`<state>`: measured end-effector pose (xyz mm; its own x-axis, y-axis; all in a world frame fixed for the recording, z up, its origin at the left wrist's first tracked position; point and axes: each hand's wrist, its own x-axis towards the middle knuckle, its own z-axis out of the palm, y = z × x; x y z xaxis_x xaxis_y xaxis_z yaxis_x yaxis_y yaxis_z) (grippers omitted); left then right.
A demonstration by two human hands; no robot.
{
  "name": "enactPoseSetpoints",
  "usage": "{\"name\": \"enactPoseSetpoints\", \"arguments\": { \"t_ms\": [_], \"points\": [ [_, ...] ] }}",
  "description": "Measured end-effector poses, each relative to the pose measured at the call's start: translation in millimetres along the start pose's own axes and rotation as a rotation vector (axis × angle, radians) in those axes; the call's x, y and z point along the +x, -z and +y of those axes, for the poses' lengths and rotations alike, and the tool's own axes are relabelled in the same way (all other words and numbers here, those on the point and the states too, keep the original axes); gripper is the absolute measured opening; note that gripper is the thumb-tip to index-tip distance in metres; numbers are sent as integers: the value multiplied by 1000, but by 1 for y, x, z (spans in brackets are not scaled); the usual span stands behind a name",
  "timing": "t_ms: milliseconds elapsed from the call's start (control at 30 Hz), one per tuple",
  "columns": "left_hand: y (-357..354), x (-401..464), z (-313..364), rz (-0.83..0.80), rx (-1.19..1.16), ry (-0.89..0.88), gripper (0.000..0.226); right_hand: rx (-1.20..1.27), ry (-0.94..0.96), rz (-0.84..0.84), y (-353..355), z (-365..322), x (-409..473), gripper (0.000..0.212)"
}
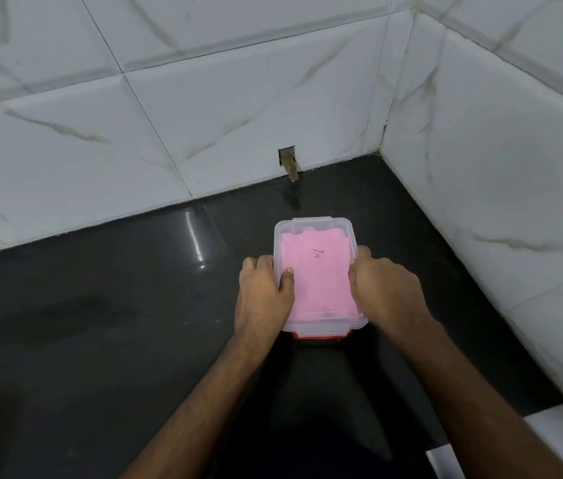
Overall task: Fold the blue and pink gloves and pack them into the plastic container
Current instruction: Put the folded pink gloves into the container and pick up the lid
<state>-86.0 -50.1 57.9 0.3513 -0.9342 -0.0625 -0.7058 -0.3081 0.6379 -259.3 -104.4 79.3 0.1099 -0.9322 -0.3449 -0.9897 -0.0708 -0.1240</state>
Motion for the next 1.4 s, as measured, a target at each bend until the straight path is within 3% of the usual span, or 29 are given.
{"name": "enactPoseSetpoints", "arguments": {
  "t_ms": [467,633,800,933,1067,1200,1400],
  "points": [
    [0,14,-3,-267,145,155,31,135,-34,67,-34,1,5,40],
    [6,31,-3,-452,-415,413,20,188,-36,97,-30,16,10,40],
    [-18,14,7,-297,-375,171,16,136,-78,268,-26,27,0,42],
    [-44,2,17,-344,-544,119,20,51,9,434,-31,46,-23,52],
    [-66,-4,36,-390,-700,157,18,204,90,297,-44,65,-48,51],
    [-80,-6,59,-441,-833,194,17,105,144,221,-56,86,-55,69],
    [-102,-5,88,-465,-824,177,19,7,156,235,-53,122,-45,69]
  ]
}}
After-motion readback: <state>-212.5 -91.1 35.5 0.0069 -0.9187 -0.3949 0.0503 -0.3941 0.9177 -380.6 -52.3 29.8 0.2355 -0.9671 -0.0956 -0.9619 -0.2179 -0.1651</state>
